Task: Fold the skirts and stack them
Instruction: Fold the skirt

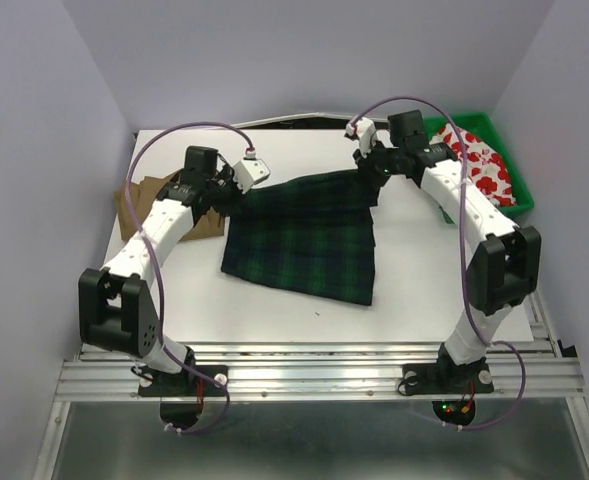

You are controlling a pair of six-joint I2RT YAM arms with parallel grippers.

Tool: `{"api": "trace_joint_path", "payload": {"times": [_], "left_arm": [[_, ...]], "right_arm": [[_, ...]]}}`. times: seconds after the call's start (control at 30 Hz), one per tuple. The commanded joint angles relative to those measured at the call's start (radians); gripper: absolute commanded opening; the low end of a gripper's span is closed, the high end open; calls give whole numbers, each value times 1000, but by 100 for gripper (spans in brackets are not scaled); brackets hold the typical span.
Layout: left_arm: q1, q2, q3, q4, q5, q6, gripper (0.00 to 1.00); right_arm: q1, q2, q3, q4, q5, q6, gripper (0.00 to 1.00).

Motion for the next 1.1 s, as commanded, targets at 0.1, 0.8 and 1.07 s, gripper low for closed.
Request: {"api": "trace_joint_path", "payload": {"times": [0.1, 0.8, 1.07], "left_arm": [[6, -182, -170, -110, -30, 197, 0], [-59, -57, -506, -23, 37, 82, 15], [-71, -37, -432, 46, 13, -37, 17]], "right_arm": [[78, -257, -334, -85, -106, 19, 1], [156, 56, -585, 281, 176, 58, 1], [92, 356, -127, 282, 271, 67, 1]]}}
